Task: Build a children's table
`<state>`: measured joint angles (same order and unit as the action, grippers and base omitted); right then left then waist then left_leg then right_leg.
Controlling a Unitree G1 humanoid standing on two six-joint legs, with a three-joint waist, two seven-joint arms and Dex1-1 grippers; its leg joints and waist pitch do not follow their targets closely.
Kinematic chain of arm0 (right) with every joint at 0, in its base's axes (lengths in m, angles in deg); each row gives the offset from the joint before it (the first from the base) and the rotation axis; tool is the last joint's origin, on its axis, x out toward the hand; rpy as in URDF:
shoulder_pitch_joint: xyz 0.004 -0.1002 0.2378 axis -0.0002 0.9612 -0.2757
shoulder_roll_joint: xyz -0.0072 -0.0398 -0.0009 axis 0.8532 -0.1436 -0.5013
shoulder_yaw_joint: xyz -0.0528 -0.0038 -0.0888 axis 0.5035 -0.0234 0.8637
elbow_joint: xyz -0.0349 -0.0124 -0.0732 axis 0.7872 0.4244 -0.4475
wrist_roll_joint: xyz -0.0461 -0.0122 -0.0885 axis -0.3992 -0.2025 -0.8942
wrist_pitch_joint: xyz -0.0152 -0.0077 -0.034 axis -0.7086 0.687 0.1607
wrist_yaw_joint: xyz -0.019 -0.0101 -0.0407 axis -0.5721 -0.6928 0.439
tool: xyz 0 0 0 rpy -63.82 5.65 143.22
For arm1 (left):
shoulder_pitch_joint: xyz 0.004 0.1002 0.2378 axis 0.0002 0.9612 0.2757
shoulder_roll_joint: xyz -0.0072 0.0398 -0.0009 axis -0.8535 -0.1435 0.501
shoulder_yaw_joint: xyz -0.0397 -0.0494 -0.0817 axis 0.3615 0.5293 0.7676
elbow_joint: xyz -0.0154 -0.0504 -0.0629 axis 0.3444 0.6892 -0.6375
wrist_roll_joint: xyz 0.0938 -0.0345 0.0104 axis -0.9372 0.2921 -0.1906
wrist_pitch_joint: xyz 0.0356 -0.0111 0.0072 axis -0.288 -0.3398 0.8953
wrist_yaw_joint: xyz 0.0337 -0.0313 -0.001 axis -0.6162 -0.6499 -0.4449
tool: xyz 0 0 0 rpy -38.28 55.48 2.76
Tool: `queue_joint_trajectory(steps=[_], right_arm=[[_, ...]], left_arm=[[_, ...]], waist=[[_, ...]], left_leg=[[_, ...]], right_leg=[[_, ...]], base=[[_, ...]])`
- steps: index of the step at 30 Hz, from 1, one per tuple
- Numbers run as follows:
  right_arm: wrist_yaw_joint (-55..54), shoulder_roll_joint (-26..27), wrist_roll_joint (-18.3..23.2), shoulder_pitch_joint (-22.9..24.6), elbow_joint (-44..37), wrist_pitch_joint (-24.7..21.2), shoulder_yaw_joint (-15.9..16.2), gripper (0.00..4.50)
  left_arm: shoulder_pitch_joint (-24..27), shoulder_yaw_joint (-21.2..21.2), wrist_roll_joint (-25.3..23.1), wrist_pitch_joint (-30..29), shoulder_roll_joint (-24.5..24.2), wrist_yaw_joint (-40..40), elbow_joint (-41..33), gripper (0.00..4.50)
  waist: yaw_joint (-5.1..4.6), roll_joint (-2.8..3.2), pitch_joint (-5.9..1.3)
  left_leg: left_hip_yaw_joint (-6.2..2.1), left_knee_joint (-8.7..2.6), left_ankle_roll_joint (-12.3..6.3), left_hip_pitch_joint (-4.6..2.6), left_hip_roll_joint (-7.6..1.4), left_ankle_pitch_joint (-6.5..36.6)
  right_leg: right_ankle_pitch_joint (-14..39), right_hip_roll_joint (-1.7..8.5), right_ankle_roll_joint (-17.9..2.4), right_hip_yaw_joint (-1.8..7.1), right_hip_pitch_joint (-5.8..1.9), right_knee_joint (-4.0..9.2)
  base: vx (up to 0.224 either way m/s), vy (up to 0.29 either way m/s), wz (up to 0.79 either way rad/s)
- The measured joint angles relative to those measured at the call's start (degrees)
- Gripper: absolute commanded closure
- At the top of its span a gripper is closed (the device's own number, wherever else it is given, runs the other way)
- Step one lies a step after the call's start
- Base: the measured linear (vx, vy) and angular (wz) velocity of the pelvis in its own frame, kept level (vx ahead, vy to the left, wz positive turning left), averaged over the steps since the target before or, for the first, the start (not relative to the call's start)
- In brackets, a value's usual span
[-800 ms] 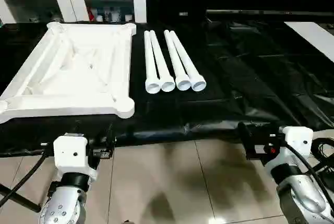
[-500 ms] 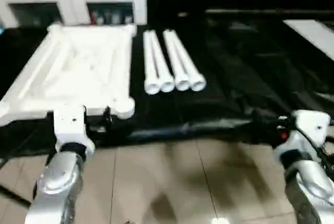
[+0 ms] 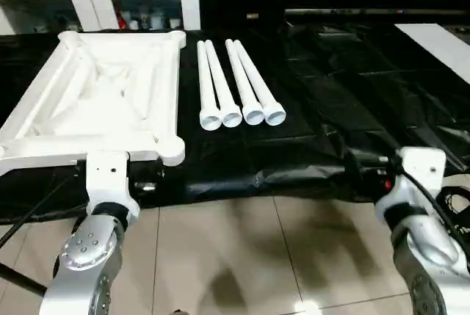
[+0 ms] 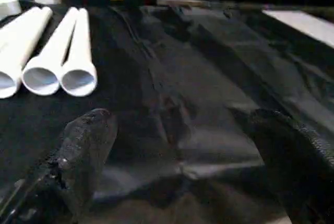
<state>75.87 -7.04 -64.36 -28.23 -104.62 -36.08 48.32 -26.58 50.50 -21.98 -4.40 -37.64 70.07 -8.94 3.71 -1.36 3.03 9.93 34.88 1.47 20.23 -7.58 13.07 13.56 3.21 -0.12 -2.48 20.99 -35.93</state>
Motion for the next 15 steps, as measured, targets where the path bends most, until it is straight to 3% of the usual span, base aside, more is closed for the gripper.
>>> queue_joint_trajectory(steps=[4,13,15], right_arm=[[1.14,-0.01,0.34,-2.65,2.45,0.58,0.47,0.0],[0.94,0.02,-0.61,-3.64,2.57,1.75,2.74,0.0],[0.44,0.46,-1.62,-3.66,3.81,6.58,2.89,0.0]], left_arm=[[-0.61,0.1,0.34,0.3,-0.19,0.31,-0.48,0.06],[-0.71,0.75,-0.88,2.98,-0.74,-0.67,-1.33,0.06],[-0.97,0.8,-3.43,5.85,-0.96,-3.01,0.02,0.06]], waist=[[0.12,-1.14,0.09],[1.41,-1.42,0.1],[1.47,-1.33,0.15]], left_leg=[[0.0,0.02,-0.01,0.02,0.0,-0.01],[0.0,0.01,-0.04,0.03,0.0,0.01],[0.0,0.02,-0.02,0.02,0.0,0.0]], right_leg=[[-0.01,0.0,-0.01,0.0,0.01,0.0],[-0.02,0.0,-0.03,-0.01,0.0,0.04],[-0.04,0.01,-0.02,0.0,-0.02,0.04]], base=[[0.0,0.0,0.0],[0.0,0.0,0.0],[0.0,0.0,0.0]])
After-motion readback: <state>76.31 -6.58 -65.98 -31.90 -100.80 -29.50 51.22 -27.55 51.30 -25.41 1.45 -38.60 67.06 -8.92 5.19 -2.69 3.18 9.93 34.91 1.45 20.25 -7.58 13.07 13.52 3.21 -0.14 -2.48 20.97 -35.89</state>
